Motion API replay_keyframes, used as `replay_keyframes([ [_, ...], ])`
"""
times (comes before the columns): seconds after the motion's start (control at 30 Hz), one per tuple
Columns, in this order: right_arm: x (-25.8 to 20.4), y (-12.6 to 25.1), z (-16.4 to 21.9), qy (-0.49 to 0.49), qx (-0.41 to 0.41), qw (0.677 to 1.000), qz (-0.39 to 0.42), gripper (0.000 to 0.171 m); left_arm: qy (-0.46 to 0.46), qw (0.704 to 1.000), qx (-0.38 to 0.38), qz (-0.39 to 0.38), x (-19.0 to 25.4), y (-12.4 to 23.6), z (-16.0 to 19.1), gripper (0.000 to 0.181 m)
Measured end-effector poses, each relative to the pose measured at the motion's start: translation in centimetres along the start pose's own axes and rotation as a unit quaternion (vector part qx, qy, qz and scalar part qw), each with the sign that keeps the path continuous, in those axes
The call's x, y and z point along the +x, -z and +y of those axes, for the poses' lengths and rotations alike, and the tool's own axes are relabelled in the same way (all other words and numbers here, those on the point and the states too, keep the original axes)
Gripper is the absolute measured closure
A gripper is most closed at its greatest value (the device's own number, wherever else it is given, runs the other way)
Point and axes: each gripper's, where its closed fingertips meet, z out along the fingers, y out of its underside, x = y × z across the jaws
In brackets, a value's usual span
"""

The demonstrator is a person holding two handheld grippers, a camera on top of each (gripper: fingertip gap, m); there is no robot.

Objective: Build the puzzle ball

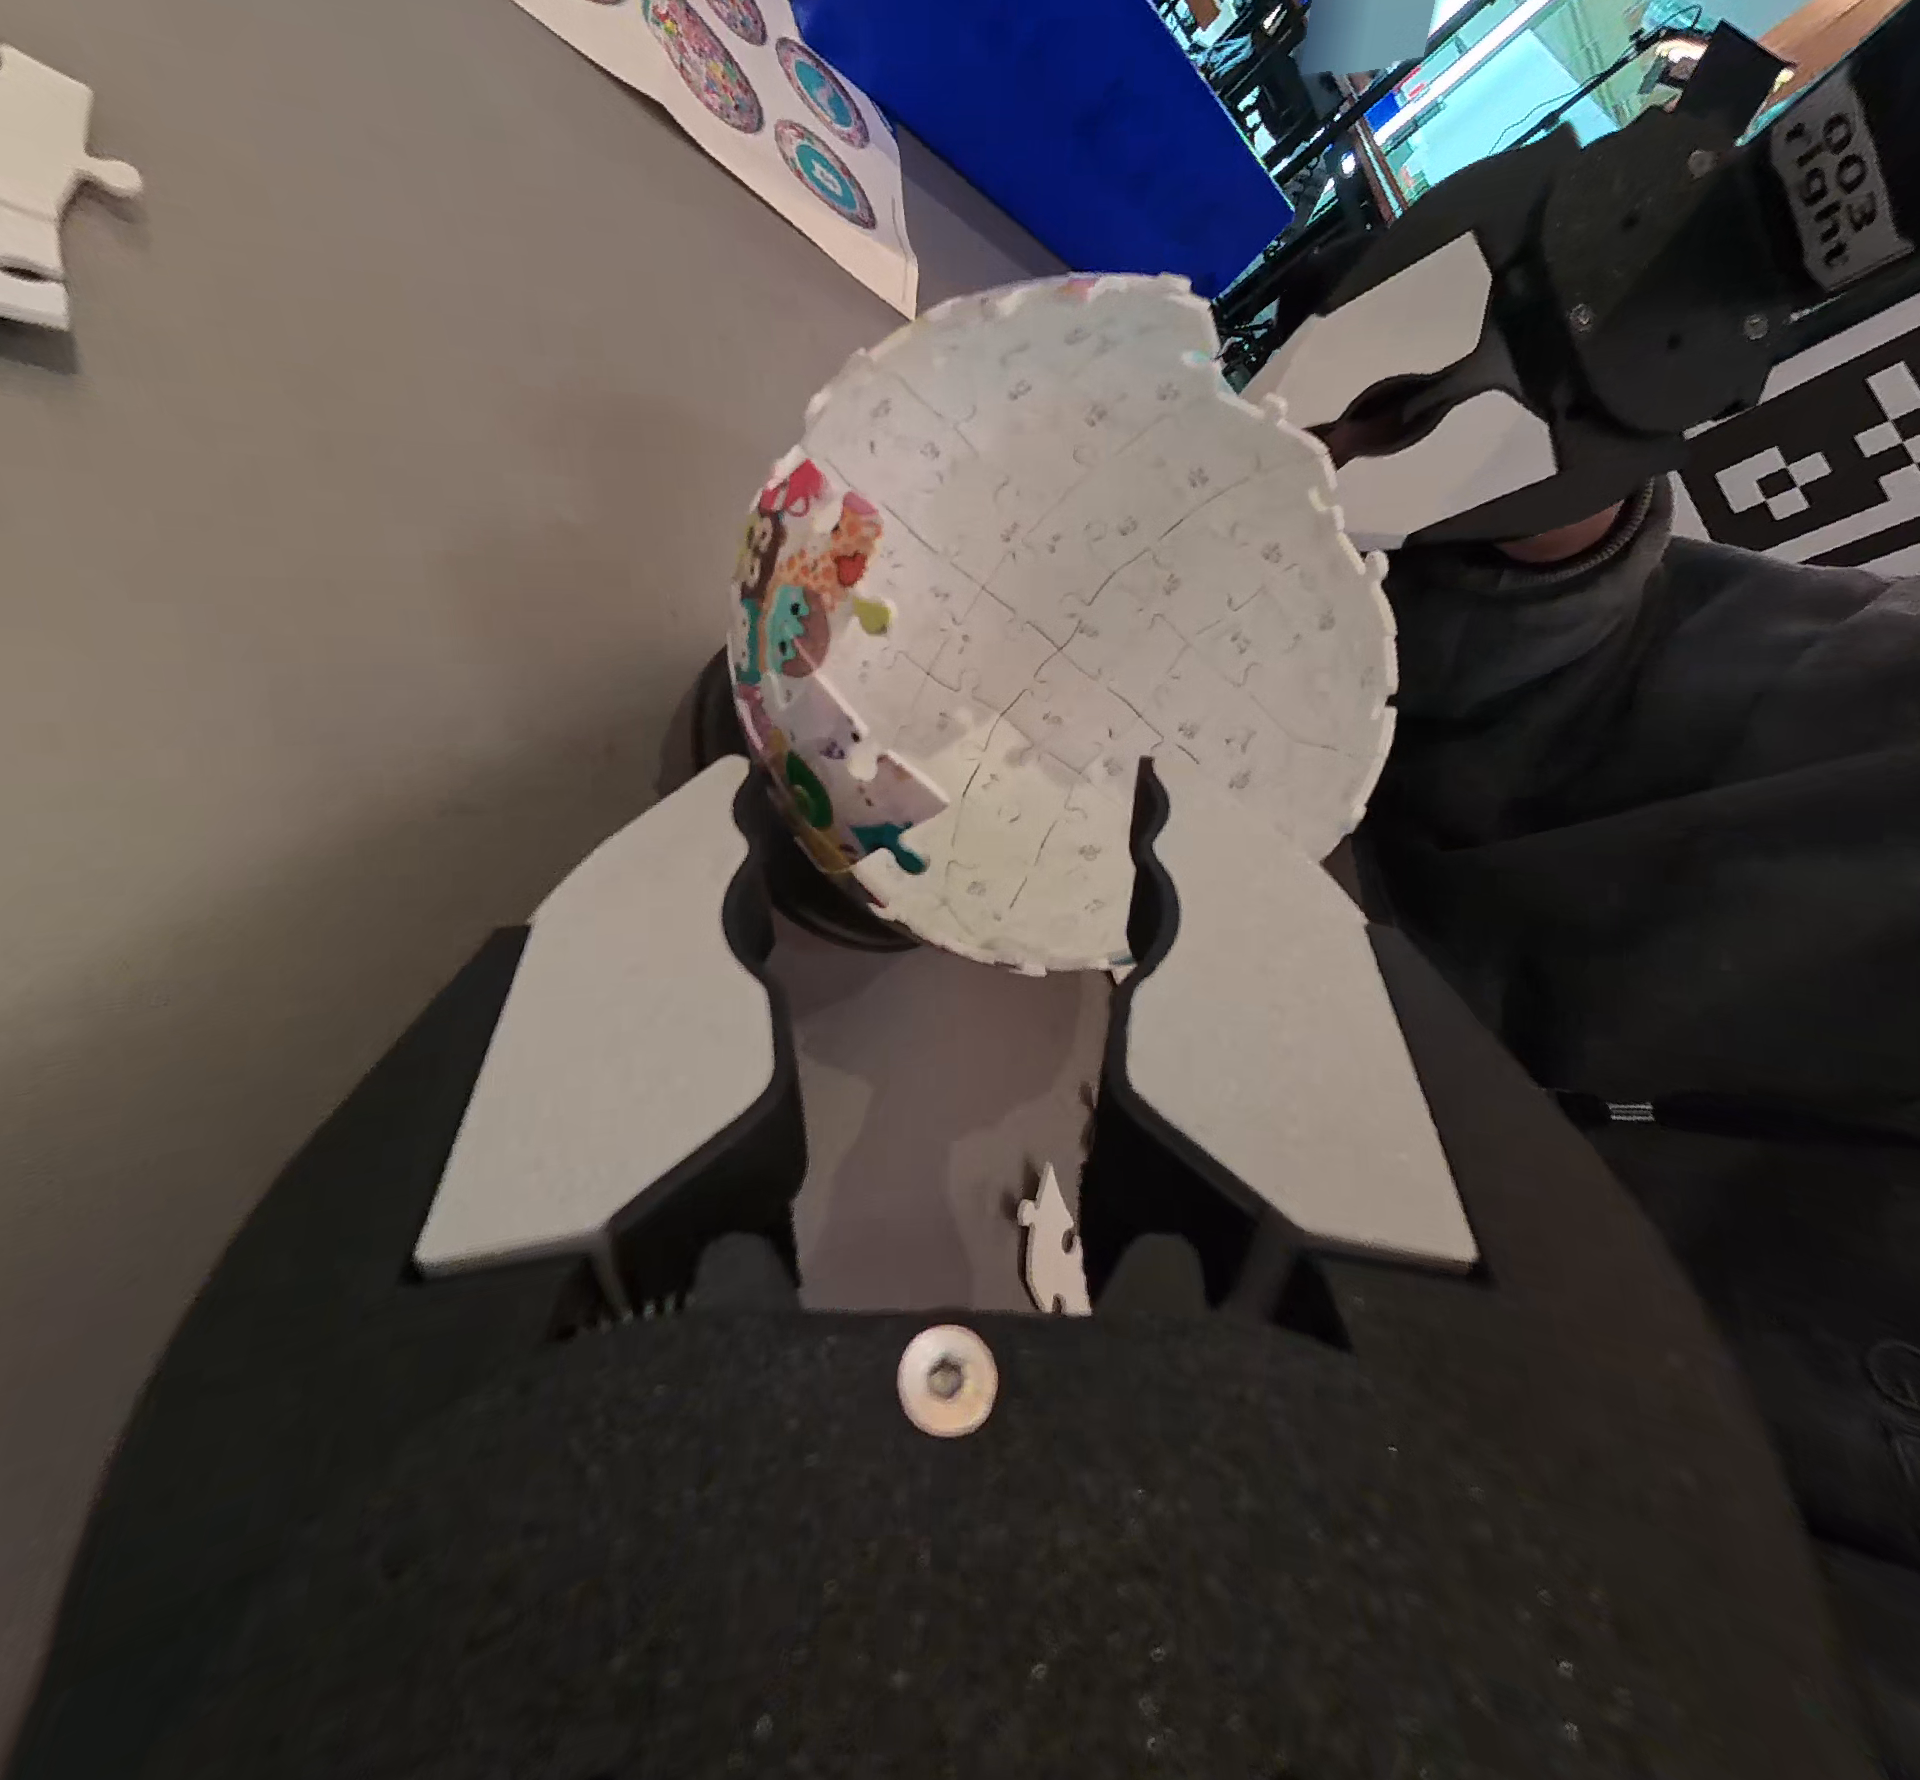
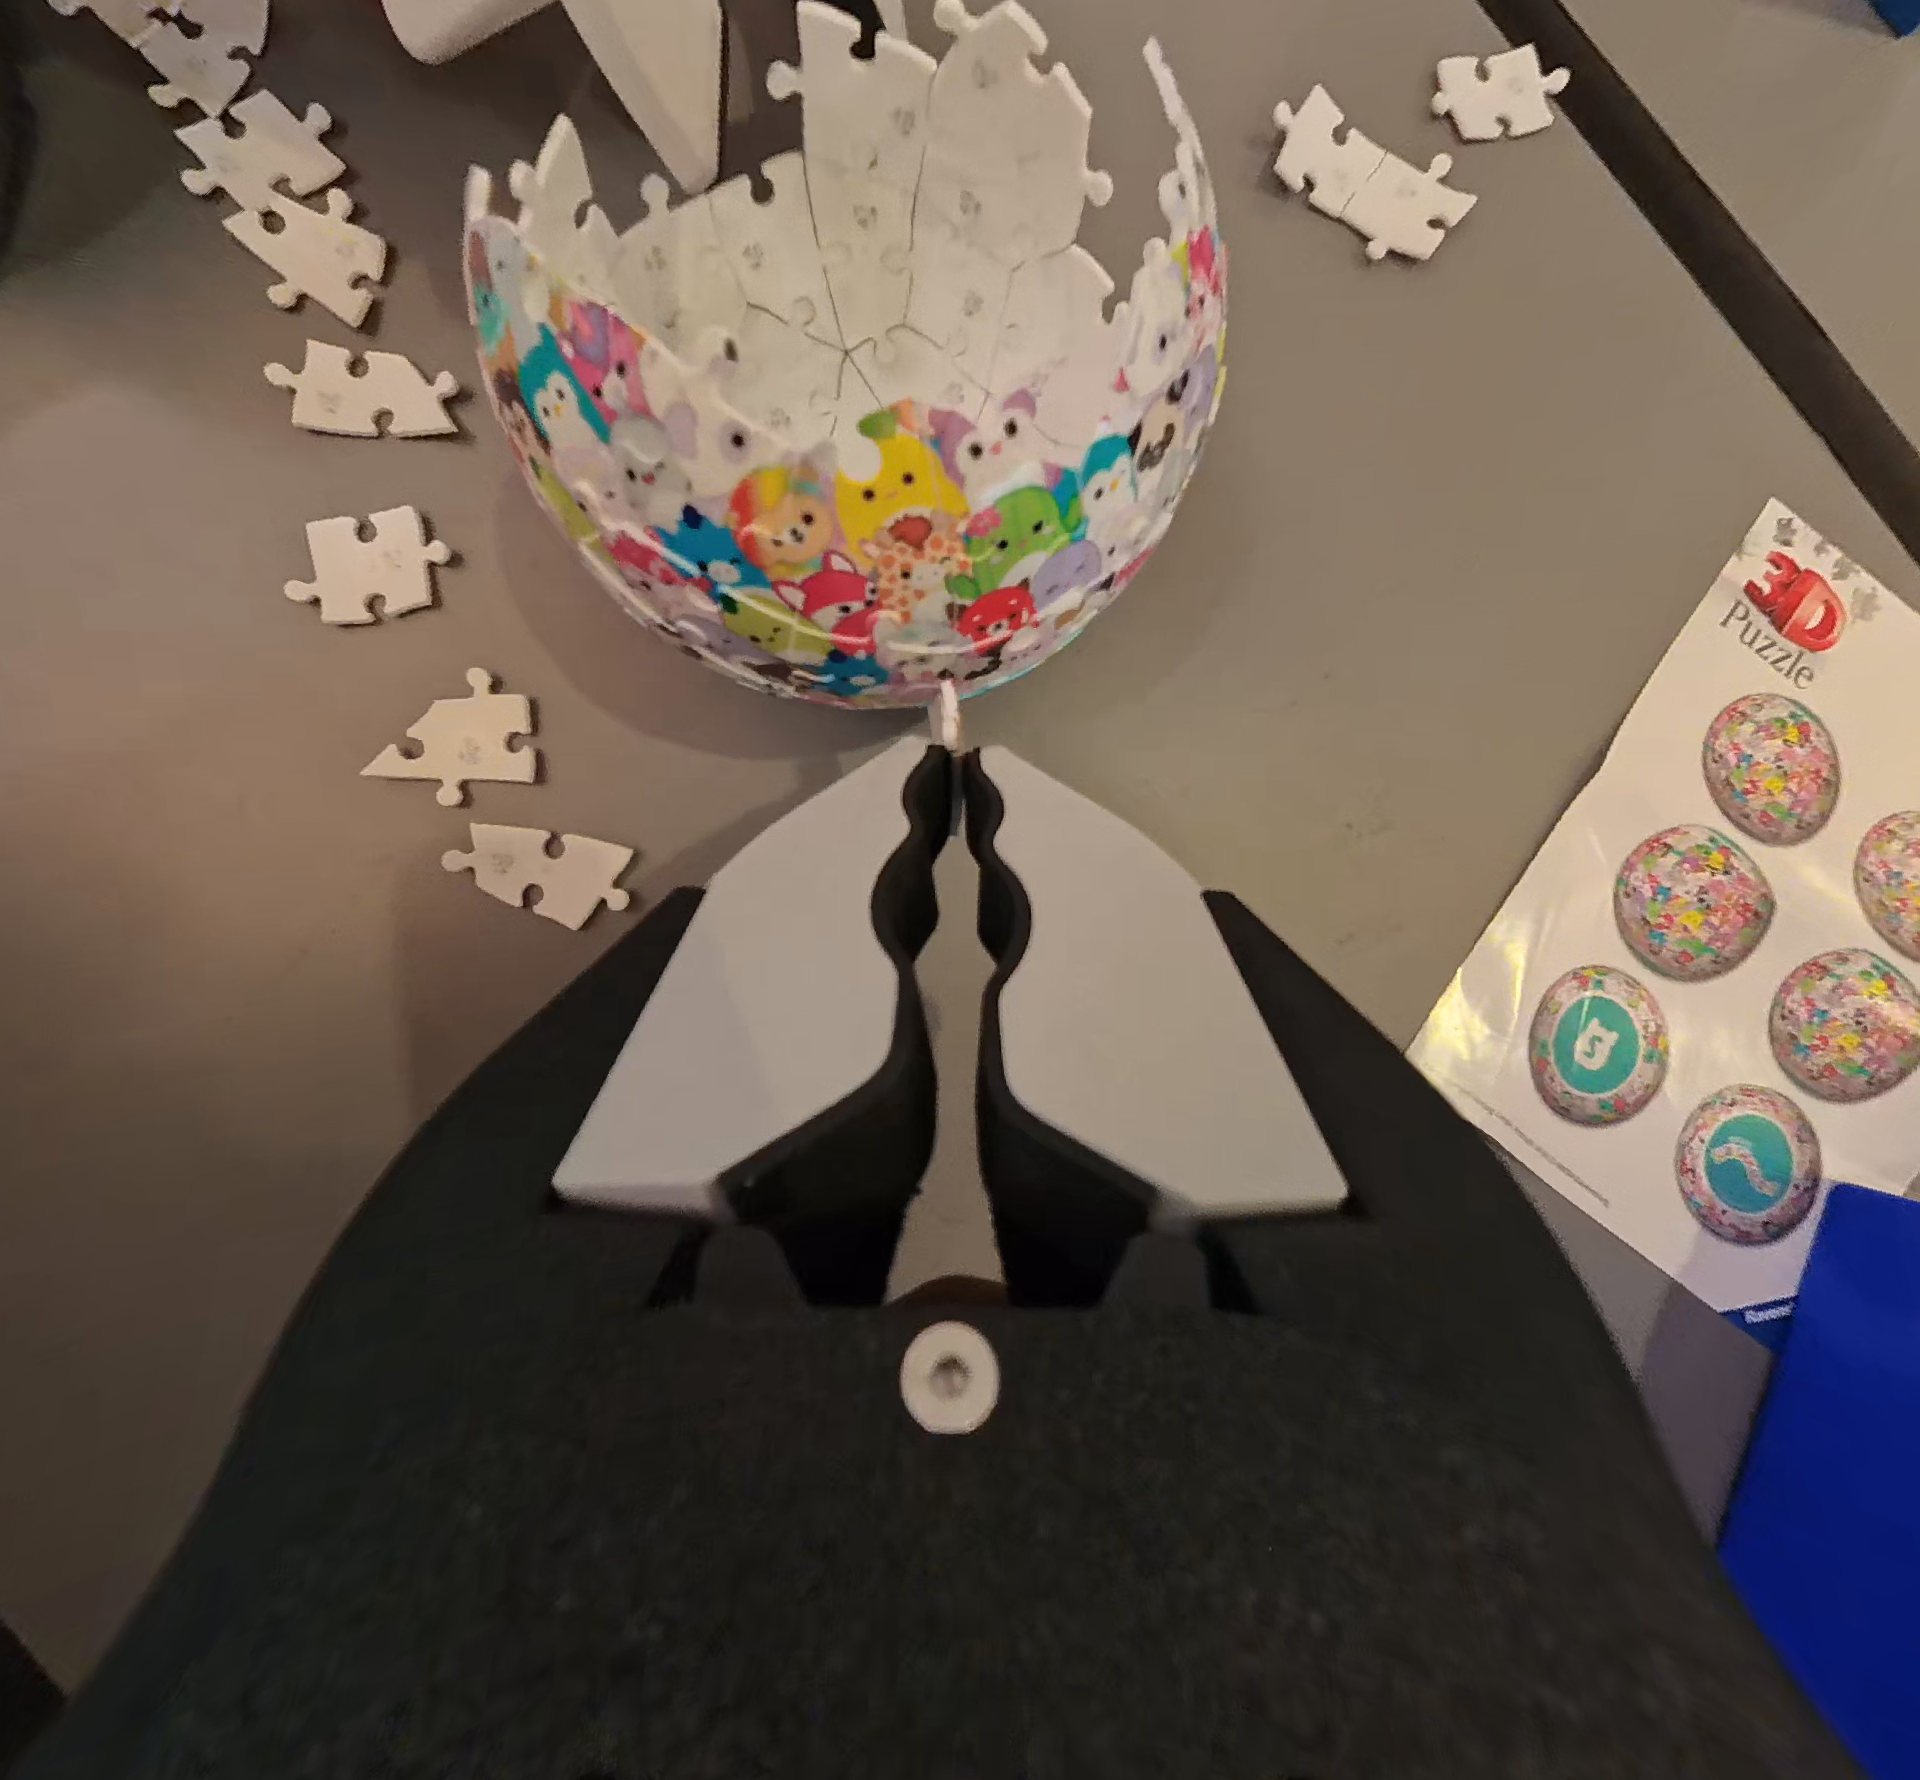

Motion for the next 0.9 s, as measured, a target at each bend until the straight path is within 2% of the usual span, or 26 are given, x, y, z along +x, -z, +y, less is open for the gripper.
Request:
replay_keyframes([
  [0.73, 1.8, -2.2, 0.8, -0.030, -0.011, 0.999, -0.020, 0.170, -0.020, 0.999, 0.035, -0.007, 2.1, 2.3, -0.8, 0.116],
  [0.83, 2.8, -1.4, 1.0, -0.027, 0.000, 1.000, -0.007, 0.169, -0.031, 0.998, 0.039, -0.033, 1.9, 3.4, -1.0, 0.116],
  [0.9, 3.5, 0.5, 0.0, -0.032, 0.037, 0.999, -0.005, 0.170, -0.046, 0.995, 0.049, -0.068, 2.2, 5.0, -1.8, 0.117],
])
